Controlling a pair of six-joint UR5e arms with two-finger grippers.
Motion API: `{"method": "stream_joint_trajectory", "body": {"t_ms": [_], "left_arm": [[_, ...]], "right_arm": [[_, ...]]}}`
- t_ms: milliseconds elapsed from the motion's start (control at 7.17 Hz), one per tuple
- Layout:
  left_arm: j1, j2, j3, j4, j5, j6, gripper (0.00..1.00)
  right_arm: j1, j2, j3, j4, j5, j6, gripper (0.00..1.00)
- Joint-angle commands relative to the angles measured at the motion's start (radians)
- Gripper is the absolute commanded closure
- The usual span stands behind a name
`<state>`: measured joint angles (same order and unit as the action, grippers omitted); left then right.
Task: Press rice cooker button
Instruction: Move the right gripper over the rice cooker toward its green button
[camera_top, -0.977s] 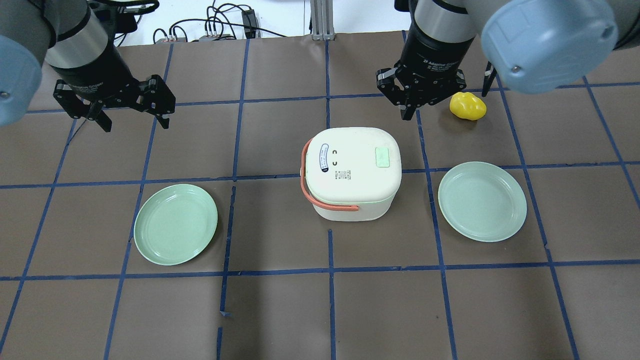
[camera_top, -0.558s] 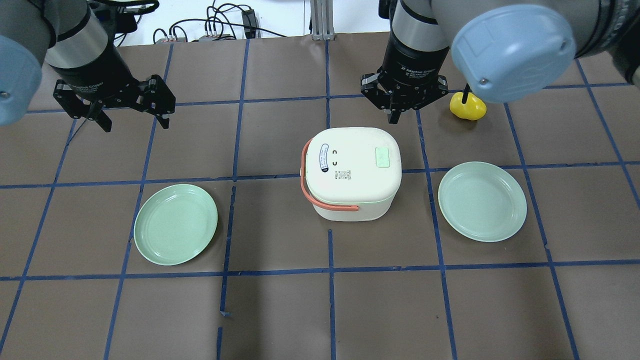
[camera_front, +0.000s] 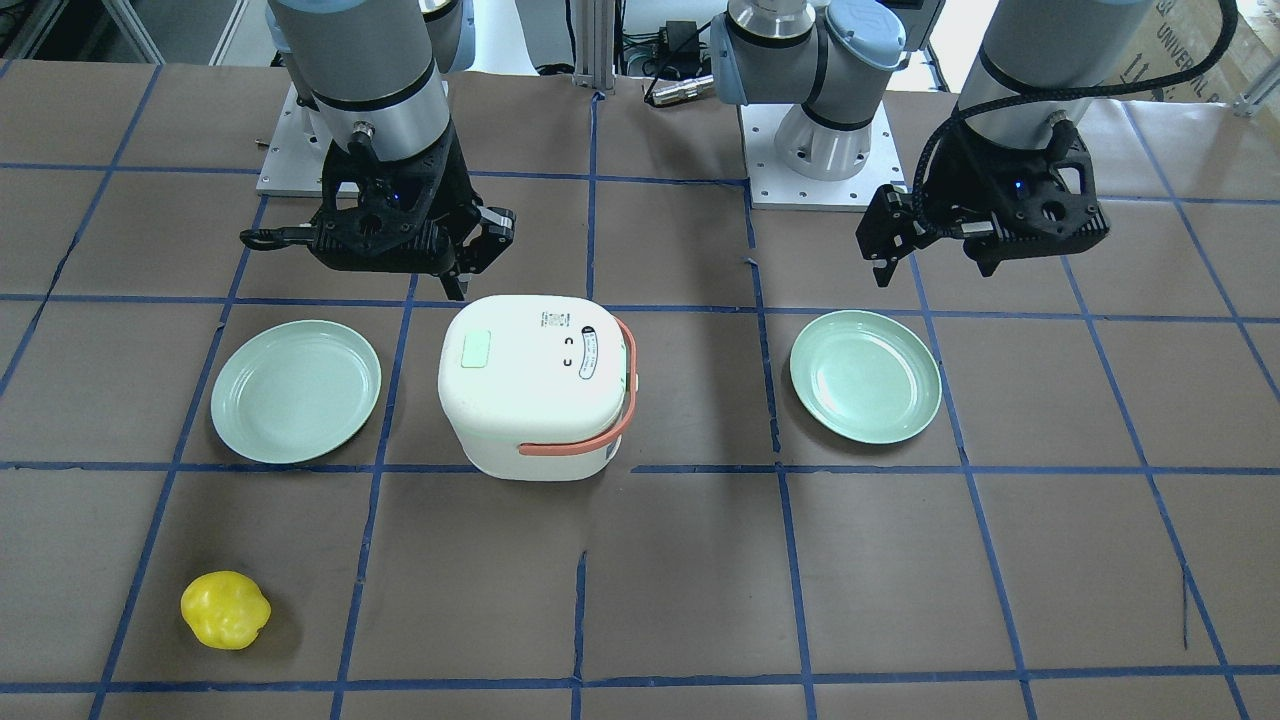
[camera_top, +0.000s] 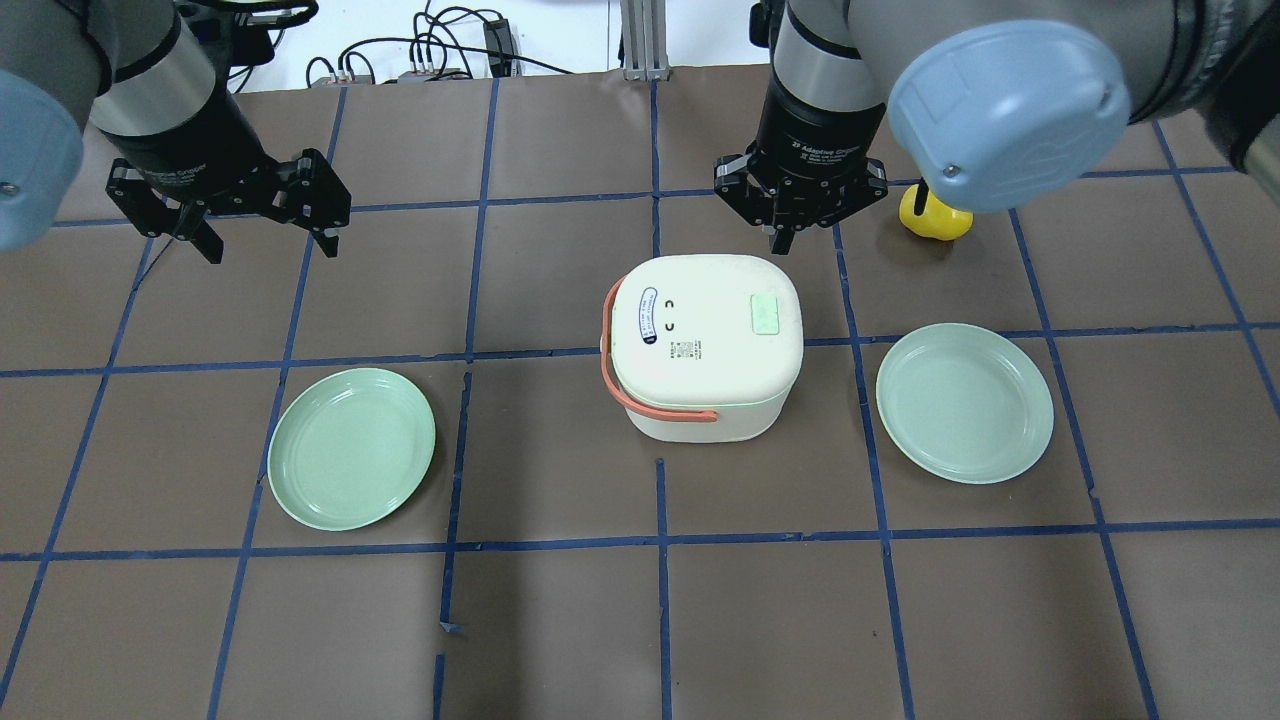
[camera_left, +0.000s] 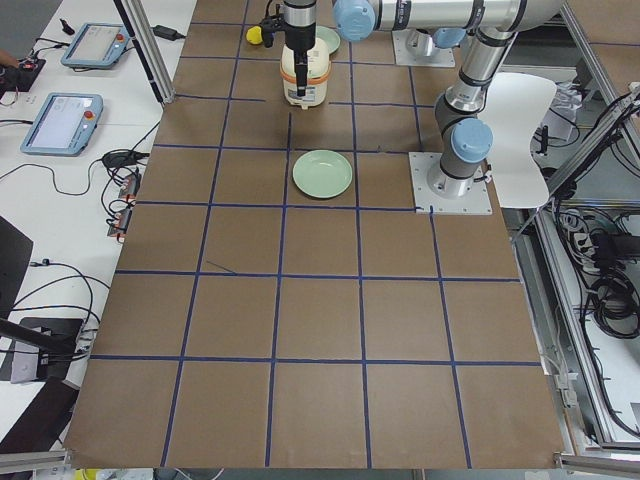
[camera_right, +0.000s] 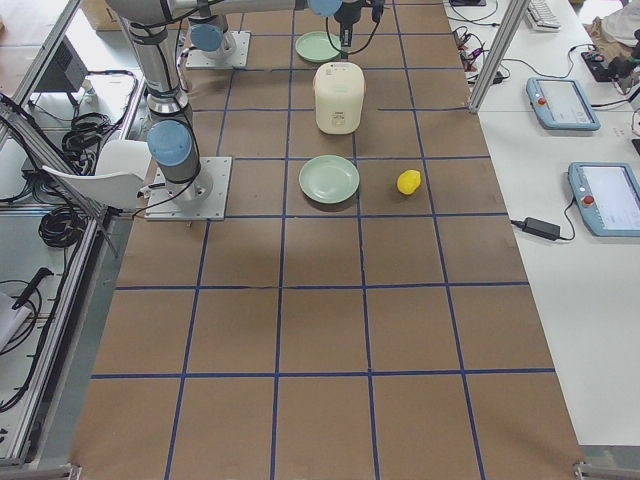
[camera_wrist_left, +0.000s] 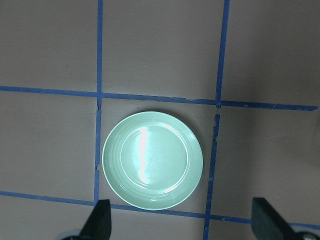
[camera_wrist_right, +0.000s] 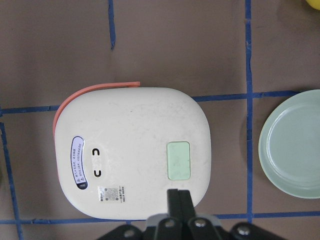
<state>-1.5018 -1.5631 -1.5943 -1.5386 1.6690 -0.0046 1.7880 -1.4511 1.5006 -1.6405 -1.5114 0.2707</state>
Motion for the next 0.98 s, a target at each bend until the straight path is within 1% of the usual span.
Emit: {"method": "stream_joint_trajectory", "body": {"t_ms": [0,558,698,837], "left_arm": [[0.000,0.000,-0.001,0.000,0.000,0.000,0.00],[0.000,0.000,0.000,0.000,0.000,0.000,0.00],[0.000,0.000,-0.001,0.000,0.000,0.000,0.00],[0.000,0.000,-0.001,0.000,0.000,0.000,0.00]], "right_arm": [[0.007,0.029,0.000,-0.002,0.003,0.007,0.93],[0.014,0.043,0.026,-0.002,-0.001,0.007,0.94],[0.014,0.050,0.044,-0.022,-0.004,-0.007,0.94],[0.013,0.066,0.065,-0.085,-0.010,-0.016,0.94]]}}
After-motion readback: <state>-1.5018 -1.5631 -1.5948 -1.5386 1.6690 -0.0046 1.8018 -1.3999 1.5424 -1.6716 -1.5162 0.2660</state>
